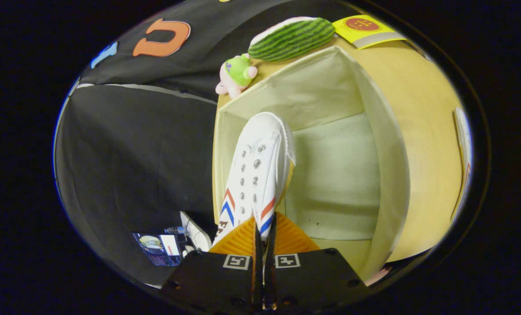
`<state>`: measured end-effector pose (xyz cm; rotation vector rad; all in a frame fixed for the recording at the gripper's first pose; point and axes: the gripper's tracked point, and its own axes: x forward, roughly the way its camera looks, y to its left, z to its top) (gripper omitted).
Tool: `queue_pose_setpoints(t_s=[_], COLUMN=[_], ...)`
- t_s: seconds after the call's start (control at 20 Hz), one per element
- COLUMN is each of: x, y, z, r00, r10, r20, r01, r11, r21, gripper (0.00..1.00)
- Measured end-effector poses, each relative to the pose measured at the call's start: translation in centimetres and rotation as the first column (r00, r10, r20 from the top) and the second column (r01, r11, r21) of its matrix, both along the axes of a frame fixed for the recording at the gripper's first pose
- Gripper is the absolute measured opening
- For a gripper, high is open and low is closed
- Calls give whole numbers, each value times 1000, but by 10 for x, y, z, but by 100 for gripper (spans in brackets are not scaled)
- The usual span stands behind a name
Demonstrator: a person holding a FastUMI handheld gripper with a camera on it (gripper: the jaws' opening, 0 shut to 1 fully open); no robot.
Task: Open the storage box then place both shoes into the box .Put the left shoe in first, then the right shoe, with the right side of both shoes facing outward in a uniform manner.
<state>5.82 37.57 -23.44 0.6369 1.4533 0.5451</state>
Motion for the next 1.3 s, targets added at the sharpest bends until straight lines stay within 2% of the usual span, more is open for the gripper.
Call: queue_pose_setpoints(t_s=[0.05,0.3,0.4,0.65,0.85,1.0,1.1,1.3], x=[-2,-7,-4,-17,-14,-2,10,16], y=[4,5,1,-19,-56,-108,-149,-225], z=[-3,-12,-4,32,67,85,93,81], r00=[1000,998,995,971,931,887,863,850], r10=[15,64,85,146,179,213,220,246], r20=[7,6,60,187,317,411,455,465], r01=[-15,-64,-83,-134,-133,-98,-49,-7], r11=[1000,998,996,988,978,954,932,889], r21=[-1,-19,-36,-76,-161,-282,-358,-459], gripper=[9,71,96,96,97,100,100,100])
